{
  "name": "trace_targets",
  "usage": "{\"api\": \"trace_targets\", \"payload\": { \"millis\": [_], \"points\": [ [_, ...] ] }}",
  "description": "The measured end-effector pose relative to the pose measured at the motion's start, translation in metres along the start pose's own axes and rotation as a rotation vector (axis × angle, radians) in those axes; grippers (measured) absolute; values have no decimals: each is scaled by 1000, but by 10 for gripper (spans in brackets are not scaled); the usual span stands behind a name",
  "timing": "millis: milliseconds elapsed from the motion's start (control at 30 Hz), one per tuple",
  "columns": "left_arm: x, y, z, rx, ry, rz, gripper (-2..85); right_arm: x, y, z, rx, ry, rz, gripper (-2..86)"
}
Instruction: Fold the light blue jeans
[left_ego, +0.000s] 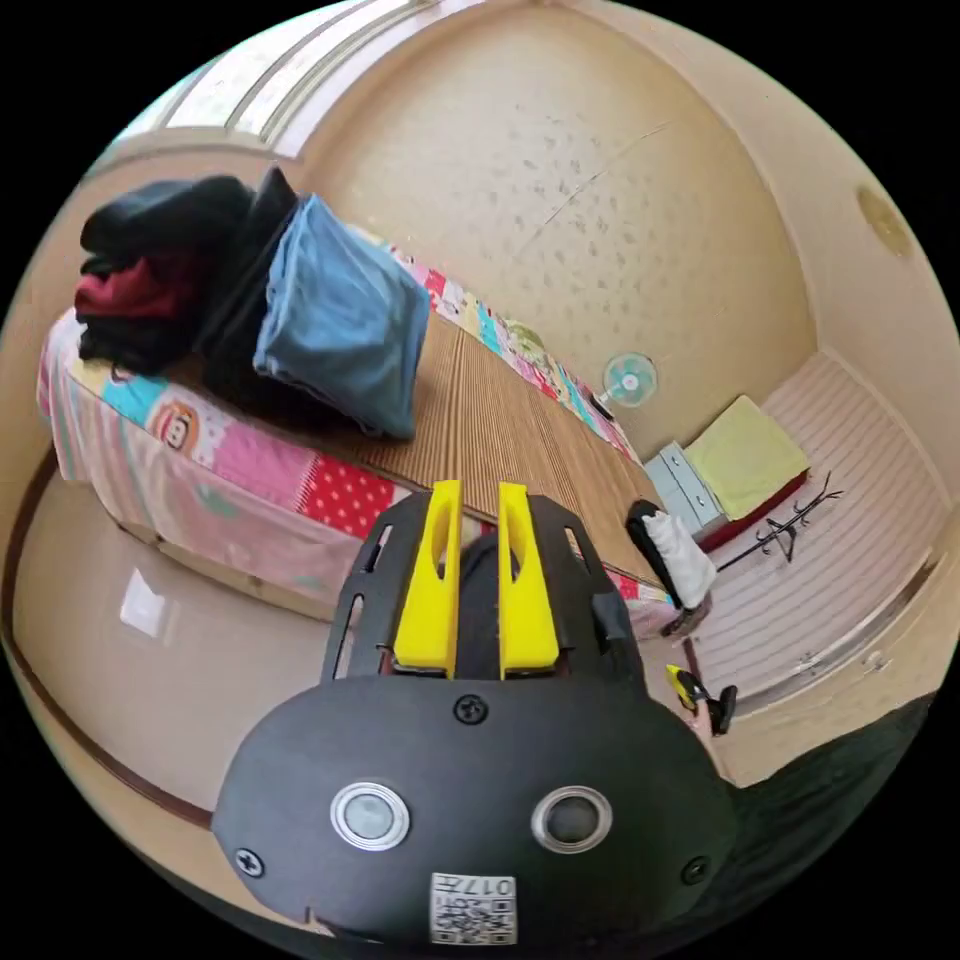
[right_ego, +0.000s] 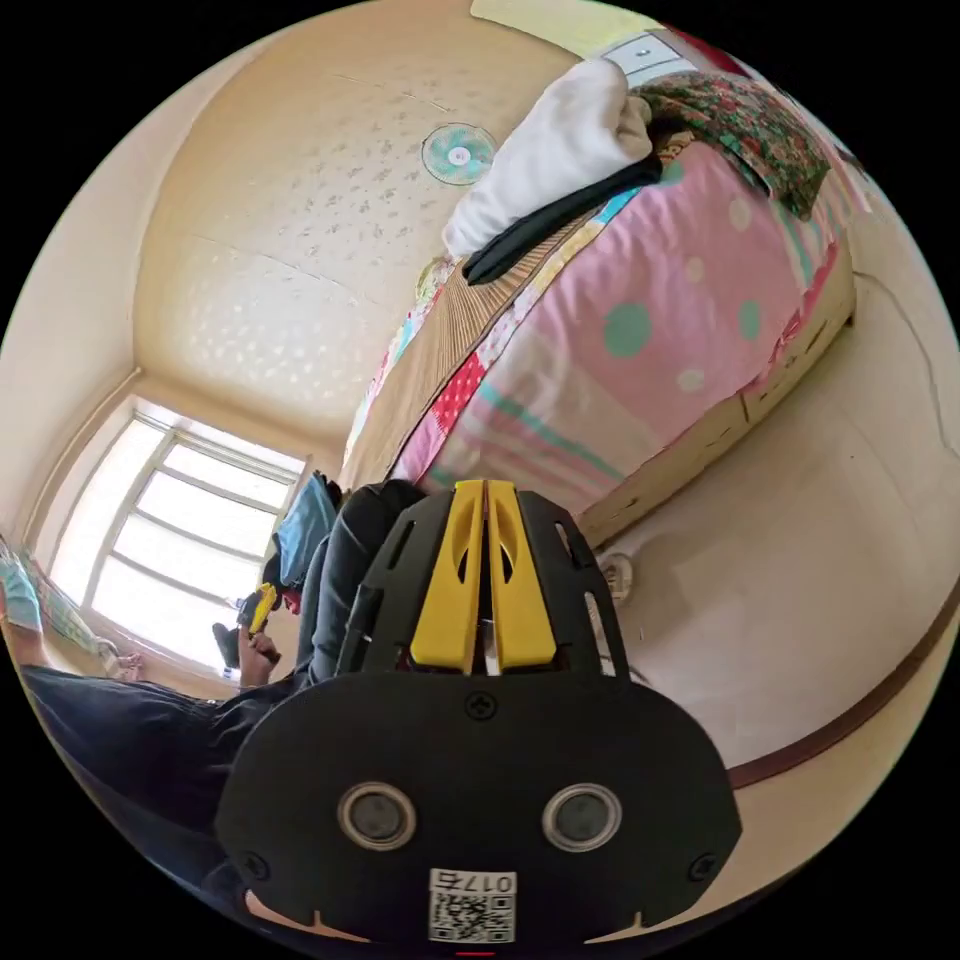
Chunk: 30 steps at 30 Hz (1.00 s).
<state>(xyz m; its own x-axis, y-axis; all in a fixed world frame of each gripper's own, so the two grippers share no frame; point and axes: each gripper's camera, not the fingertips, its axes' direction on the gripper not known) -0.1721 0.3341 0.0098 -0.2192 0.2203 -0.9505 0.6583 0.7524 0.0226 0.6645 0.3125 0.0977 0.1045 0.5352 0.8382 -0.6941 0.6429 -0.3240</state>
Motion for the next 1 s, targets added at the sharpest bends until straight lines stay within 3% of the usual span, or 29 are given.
{"api": "trace_targets", "payload": {
  "millis": [200,267,400,467,533,633,700,767,833,900,933,1000],
  "points": [
    [-41,-89,8,88,-181,-61,126,-46,-36,-6,103,-486,-213,2],
    [-50,-104,22,92,-234,-82,126,-68,-48,-11,109,-536,-293,2],
    [-79,-122,82,-111,-290,-294,85,-95,-62,-10,28,-524,-343,2],
    [-80,-122,80,-82,-226,-391,74,-94,-60,-14,14,-504,-329,3],
    [-65,-124,68,-27,-88,-387,61,-87,-56,-21,3,-503,-315,3],
    [9,-132,41,73,256,-141,19,-70,-47,-41,1,-508,-290,3],
    [98,-130,14,115,948,302,-4,-62,-43,-57,-8,-474,-293,2],
    [156,-108,-13,126,1241,487,-7,-57,-42,-66,-17,-432,-291,2],
    [205,-79,-28,31,1114,593,-6,-51,-43,-69,-35,-423,-288,2],
    [229,-38,-22,-58,624,555,1,-42,-46,-68,-50,-429,-272,2],
    [225,-29,-17,-56,491,513,5,-39,-47,-67,-51,-434,-266,2],
    [182,-3,7,-33,14,233,46,-30,-54,-60,-61,-486,-242,2]
  ]
}}
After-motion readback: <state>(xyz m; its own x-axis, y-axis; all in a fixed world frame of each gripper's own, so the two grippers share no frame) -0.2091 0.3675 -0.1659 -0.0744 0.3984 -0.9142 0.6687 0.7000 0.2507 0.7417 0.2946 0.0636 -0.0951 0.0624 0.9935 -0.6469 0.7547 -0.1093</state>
